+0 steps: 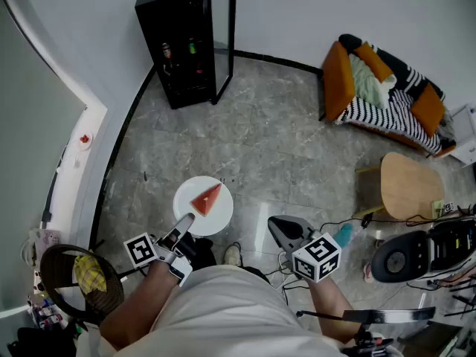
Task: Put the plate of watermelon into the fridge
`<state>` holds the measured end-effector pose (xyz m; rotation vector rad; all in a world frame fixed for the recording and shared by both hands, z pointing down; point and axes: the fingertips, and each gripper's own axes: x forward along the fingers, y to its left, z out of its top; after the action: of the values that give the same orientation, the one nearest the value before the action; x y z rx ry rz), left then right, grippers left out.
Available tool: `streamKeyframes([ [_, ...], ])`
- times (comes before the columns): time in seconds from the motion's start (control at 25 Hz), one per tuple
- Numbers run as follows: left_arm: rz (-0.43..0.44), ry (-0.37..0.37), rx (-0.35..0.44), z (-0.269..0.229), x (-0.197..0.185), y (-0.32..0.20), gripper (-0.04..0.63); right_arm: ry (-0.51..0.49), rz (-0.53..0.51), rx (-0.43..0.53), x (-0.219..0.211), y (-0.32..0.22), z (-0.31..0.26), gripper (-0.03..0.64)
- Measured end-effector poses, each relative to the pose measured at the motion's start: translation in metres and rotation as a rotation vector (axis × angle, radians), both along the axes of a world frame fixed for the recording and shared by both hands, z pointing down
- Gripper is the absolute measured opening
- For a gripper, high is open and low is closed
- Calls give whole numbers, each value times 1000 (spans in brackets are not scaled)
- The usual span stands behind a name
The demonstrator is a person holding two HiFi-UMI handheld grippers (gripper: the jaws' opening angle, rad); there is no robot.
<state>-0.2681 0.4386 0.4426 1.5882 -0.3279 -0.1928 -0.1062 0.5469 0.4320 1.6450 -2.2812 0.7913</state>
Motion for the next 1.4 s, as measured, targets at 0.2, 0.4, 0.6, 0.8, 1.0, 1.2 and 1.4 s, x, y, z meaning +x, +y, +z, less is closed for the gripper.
streamKeyframes([
  [0.2, 23, 2, -3, 1, 18, -15, 31, 20, -4, 14, 8, -19, -1, 14],
  [0.4, 35, 6, 2, 10, 53, -50, 31, 18, 3, 11, 35, -50, 3, 14],
  [0.6, 47, 42, -6, 20, 105, -108, 31, 37, -1, 8, 80, -103, 4, 14],
  [0.8, 34, 102, -2, 10, 162, -184, 31, 150, -54, 7, 126, -176, -10, 17],
  [1.0, 6, 127, 1, 5, 201, -248, 31, 138, -46, 40, 157, -241, -18, 130],
  [1.2, -101, 121, 9, 8, 220, -314, 31, 116, -123, 21, 177, -302, -12, 131],
  [1.4, -217, 102, 21, 16, 234, -389, 31, 136, -253, 13, 211, -385, -4, 130],
])
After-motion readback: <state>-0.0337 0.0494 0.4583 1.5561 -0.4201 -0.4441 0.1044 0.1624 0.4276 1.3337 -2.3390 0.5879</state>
